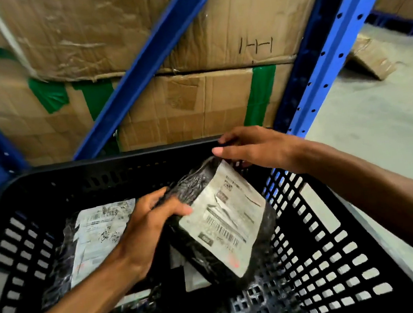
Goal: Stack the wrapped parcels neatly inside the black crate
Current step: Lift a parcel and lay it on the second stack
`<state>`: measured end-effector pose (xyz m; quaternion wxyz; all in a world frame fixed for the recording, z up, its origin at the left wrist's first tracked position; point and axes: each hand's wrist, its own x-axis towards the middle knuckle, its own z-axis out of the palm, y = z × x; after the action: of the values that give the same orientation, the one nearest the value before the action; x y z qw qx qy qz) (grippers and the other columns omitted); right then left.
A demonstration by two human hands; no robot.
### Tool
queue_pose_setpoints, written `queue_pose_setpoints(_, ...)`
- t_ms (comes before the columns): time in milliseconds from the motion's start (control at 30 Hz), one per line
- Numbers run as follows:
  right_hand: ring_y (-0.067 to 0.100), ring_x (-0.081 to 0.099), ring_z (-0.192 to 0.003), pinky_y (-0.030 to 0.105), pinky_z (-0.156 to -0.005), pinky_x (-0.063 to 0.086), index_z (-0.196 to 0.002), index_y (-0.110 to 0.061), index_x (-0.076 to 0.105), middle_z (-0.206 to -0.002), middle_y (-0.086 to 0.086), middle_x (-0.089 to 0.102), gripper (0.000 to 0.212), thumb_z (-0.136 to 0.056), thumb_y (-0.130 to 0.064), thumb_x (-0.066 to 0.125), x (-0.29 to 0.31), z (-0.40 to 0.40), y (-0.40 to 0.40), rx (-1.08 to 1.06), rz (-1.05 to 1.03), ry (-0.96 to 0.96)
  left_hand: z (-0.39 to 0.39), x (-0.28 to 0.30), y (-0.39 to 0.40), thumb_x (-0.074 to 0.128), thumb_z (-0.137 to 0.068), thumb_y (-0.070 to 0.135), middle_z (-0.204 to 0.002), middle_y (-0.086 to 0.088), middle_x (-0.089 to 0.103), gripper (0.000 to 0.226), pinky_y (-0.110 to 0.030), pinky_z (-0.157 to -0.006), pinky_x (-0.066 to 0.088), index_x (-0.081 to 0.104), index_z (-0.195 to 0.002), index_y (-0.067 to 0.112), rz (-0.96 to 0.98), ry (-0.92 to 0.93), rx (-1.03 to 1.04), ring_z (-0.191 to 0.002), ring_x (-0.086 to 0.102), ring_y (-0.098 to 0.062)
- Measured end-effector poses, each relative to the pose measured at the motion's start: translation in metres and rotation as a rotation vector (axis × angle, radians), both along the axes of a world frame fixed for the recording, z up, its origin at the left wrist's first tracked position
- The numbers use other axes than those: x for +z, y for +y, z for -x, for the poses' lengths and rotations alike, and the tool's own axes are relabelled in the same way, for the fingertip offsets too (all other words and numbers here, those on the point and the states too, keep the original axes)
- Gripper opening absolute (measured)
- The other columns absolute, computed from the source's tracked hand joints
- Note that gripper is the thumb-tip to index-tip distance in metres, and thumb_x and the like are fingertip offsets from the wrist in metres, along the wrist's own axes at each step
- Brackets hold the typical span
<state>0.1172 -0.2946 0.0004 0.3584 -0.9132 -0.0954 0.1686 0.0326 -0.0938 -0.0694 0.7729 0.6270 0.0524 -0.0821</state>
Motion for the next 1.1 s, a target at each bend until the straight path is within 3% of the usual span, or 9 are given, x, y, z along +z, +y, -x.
queue_pose_setpoints(133,0.015,0.060,-0.115,0.027,-0.097,0.048,-0.131,-0.023,0.054,-0.124,-0.002,0.064,0.055,-0.082,-0.045,0.066,-0.016,0.012,0.006,0.116,-0.031,0.158,0.000,0.001,0.026,0.066,-0.035,0.020,-0.064,-0.002,0.073,0.031,-0.027,-0.064,0.051,0.077,-0.063,0.014,0.008,-0.007,-0.090,-0.059,0.068,-0.013)
queue_pose_setpoints(267,0.007,0.046,-0.131,0.028,-0.108,0.037,-0.142,-0.032,0.039,-0.142,-0.007,0.052,0.080,-0.075,-0.017,0.079,0.003,0.018,0.005,0.315,-0.066,0.049,-0.009,0.019,0.049,0.080,-0.033,0.027,-0.094,-0.010,0.077,0.064,-0.030,-0.080,0.052,0.078,-0.096,0.017,-0.184,-0.036,-0.348,-0.088,0.071,-0.019)
queue_pose_setpoints(400,0.017,0.066,-0.107,0.045,-0.098,0.051,-0.119,-0.029,0.060,-0.113,-0.004,0.073,0.058,-0.066,-0.028,0.085,0.004,0.038,0.016,0.545,0.120,0.212,-0.015,0.034,0.045,0.077,-0.049,0.026,-0.088,-0.019,0.069,0.064,-0.037,-0.072,0.049,0.060,-0.109,0.012,-0.322,-0.076,-0.435,-0.077,0.064,-0.028)
queue_pose_setpoints(533,0.011,0.071,-0.098,0.040,-0.094,0.054,-0.106,-0.027,0.069,-0.107,-0.006,0.076,0.040,-0.071,-0.043,0.079,-0.010,0.058,0.019,0.458,0.088,0.208,-0.018,0.025,0.037,0.081,-0.055,0.035,-0.077,-0.010,0.076,0.064,-0.027,-0.060,0.053,0.058,-0.112,0.014,-0.307,0.012,-0.314,-0.062,0.068,-0.018)
queue_pose_setpoints(700,0.023,0.072,-0.101,0.043,-0.095,0.053,-0.113,-0.017,0.068,-0.110,0.005,0.076,0.072,-0.056,-0.057,0.083,-0.024,0.045,-0.021,0.092,-0.027,0.305,-0.016,0.011,0.028,0.063,-0.069,0.068,-0.115,0.000,0.066,0.065,-0.042,-0.096,0.052,0.056,-0.121,0.031,-0.549,0.230,-0.104,-0.104,0.062,-0.017)
queue_pose_setpoints(767,0.028,0.071,-0.103,0.050,-0.098,0.051,-0.118,-0.014,0.064,-0.111,0.007,0.075,0.093,-0.042,-0.065,0.085,-0.040,0.040,-0.032,-0.074,-0.095,0.359,-0.006,0.006,0.014,0.063,-0.071,0.067,-0.126,0.004,0.058,0.077,-0.042,-0.096,0.053,0.046,-0.136,0.028,-0.493,0.327,-0.112,-0.109,0.058,-0.017)
queue_pose_setpoints(867,0.029,0.070,-0.104,0.054,-0.101,0.048,-0.119,-0.009,0.062,-0.107,0.008,0.077,0.099,-0.040,-0.062,0.086,-0.060,0.041,-0.032,-0.164,-0.169,0.441,0.005,-0.002,-0.004,0.068,-0.083,0.042,-0.123,0.013,0.057,0.081,-0.030,-0.099,0.042,0.028,-0.150,0.022,-0.425,0.337,-0.097,-0.104,0.052,-0.005)
queue_pose_setpoints(1000,0.020,0.071,-0.100,0.040,-0.089,0.057,-0.119,-0.009,0.060,-0.107,0.004,0.077,0.078,-0.056,-0.052,0.078,-0.076,0.040,-0.020,-0.191,-0.224,0.485,-0.003,-0.011,-0.007,0.065,-0.089,0.029,-0.154,0.005,0.038,0.084,-0.023,-0.099,0.031,0.013,-0.155,0.023,-0.548,0.304,-0.076,-0.138,0.039,-0.017)
queue_pose_setpoints(1100,0.020,0.071,-0.086,0.033,-0.071,0.062,-0.106,-0.013,0.064,-0.110,0.008,0.073,0.045,-0.083,-0.051,0.062,-0.089,0.040,-0.004,-0.071,-0.034,0.442,-0.010,-0.023,-0.009,0.061,-0.091,0.023,-0.155,0.000,0.037,0.090,-0.020,-0.094,0.034,-0.001,-0.156,0.020,-0.694,0.318,-0.139,-0.136,0.042,-0.020)
